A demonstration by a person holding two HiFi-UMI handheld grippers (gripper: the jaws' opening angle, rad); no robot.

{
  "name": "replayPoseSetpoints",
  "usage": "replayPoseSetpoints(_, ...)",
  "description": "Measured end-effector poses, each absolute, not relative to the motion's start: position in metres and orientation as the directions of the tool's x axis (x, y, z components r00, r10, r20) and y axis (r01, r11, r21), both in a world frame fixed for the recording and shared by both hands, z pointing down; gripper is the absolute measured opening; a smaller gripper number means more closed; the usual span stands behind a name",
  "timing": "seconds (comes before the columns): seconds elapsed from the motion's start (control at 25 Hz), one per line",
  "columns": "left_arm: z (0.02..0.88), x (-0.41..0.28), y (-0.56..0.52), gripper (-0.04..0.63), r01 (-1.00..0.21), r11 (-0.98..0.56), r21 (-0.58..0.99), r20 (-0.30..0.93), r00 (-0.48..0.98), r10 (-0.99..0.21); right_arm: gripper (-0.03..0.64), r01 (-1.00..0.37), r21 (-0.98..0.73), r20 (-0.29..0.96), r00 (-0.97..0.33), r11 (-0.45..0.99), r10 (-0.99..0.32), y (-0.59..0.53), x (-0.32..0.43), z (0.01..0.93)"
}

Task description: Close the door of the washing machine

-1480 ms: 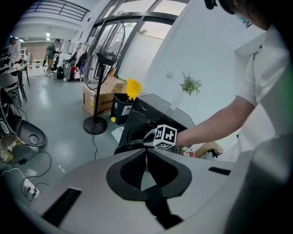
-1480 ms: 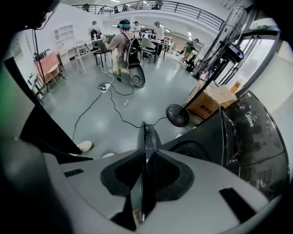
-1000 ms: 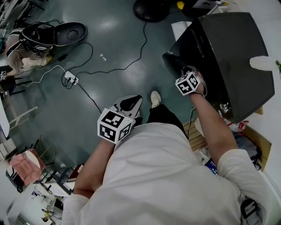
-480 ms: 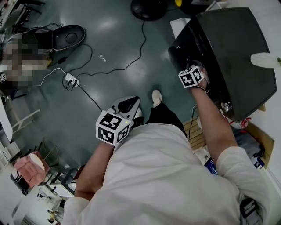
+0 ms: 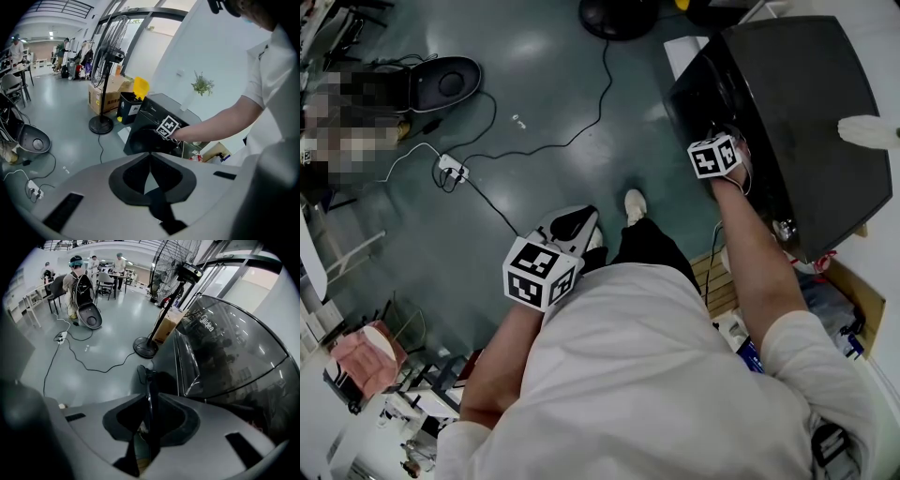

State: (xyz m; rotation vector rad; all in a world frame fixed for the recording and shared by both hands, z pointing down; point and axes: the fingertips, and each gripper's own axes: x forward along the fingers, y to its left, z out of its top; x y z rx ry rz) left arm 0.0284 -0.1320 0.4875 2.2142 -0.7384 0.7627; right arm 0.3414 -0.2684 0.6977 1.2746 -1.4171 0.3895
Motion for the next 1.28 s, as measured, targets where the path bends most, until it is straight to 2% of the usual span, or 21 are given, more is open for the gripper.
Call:
replayPoseSetpoints(0.4,0.489,0.030,-0.136,0.021,-0.673,-0.613,0.414,0.688,0.672,-0.274,0.097,-0.876,0.394,0.851,0.233,0.278,-0.471,-0.272,0.344,0.697)
replayPoseSetpoints(0.72,0.490,0.023,-0.132,0.021,-0.671,-0.613,0.418,0.689,0.674,-0.267,0.103,-0.913,0.380,0.842,0.275,0.149,-0.464,-0.274,0.345,0.695)
replayPoseSetpoints(1.28,0.489,0.008,-0.115,0.021,-0.663,-0.619,0.421,0.682,0.682,-0.266,0.107,-0.911,0.369,0.849,0.249,0.186,-0.466,-0.272,0.344,0.695)
